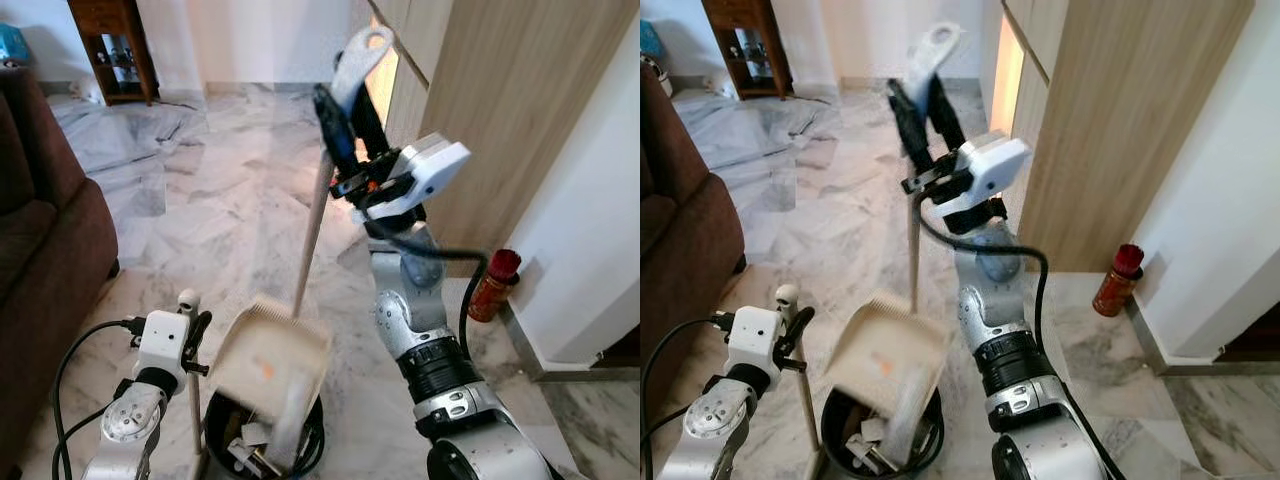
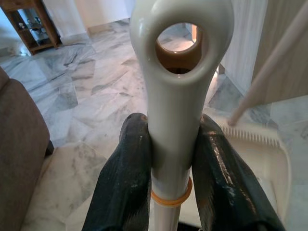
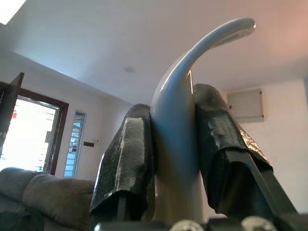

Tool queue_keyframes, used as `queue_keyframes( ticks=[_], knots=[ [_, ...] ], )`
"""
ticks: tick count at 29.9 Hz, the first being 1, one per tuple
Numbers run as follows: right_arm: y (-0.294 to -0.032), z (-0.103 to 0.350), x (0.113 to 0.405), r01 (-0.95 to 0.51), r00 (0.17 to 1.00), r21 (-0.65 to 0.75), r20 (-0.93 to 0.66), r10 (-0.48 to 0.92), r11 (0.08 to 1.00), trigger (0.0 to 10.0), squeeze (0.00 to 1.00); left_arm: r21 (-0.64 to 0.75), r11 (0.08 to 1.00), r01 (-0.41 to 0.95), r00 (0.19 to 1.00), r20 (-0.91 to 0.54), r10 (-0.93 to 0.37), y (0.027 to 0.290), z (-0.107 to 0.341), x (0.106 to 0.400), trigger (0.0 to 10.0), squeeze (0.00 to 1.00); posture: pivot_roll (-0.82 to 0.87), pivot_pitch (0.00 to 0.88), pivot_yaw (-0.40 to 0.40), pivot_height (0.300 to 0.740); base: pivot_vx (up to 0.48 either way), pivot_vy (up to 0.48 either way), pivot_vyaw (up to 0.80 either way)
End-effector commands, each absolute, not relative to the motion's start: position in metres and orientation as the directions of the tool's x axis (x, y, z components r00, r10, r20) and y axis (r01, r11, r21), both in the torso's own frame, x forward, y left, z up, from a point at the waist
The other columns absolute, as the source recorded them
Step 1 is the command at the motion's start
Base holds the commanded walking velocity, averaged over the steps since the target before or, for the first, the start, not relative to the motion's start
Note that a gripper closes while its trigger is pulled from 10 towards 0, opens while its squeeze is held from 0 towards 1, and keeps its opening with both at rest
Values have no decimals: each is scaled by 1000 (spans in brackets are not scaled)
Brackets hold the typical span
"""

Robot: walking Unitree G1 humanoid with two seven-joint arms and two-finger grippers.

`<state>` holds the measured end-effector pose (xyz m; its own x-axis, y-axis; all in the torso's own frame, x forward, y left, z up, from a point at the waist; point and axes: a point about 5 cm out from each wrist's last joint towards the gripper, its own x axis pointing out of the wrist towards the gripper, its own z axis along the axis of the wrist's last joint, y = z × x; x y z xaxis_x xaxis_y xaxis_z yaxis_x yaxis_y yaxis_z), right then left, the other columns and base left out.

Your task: Sweep floor

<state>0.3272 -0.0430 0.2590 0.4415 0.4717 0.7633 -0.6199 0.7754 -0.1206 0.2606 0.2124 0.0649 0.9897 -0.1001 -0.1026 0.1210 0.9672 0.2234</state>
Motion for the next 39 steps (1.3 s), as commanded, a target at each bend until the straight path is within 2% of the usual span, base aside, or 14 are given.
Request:
queue_keyframes(
  ticks=[1, 7, 11, 20, 28, 37, 39],
  knots=[
    [-40, 272, 321, -627, 390, -114, 811, 436, 771, 10000, 0, 254, 958, 133, 989, -99, -111, 214, 66, 260, 10000, 0, 139, 0, -4, 740, 0, 0, 0],
    [-39, 274, 319, -623, 374, -114, 825, 423, 773, 10000, 0, 256, 958, 130, 989, -99, -108, 216, 67, 259, 10000, 0, 143, 0, -3, 740, 0, 0, 0],
    [-41, 275, 317, -563, 356, -171, 833, 424, 809, 10000, 0, 258, 957, 130, 989, -99, -108, 217, 67, 259, 10000, 0, 143, 0, -1, 740, 0, 0, 0],
    [-43, 275, 317, -529, 365, -160, 844, 394, 833, 10000, 0, 260, 957, 131, 989, -100, -108, 217, 67, 259, 10000, 0, 146, 0, -1, 740, 0, 0, 0],
    [-44, 278, 315, -452, 341, -213, 856, 389, 866, 10000, 0, 263, 957, 124, 990, -97, -102, 218, 68, 260, 10000, 0, 151, 0, -5, 740, 0, 0, 0],
    [-47, 277, 318, -424, 375, -178, 858, 351, 888, 10000, 0, 259, 957, 127, 990, -99, -104, 217, 67, 260, 10000, 0, 151, 0, -8, 740, 0, 0, 0],
    [-48, 276, 321, -439, 400, -128, 858, 321, 889, 10000, 0, 260, 957, 128, 989, -100, -105, 217, 67, 260, 10000, 0, 154, 0, -10, 740, 0, 0, 0]
  ],
)
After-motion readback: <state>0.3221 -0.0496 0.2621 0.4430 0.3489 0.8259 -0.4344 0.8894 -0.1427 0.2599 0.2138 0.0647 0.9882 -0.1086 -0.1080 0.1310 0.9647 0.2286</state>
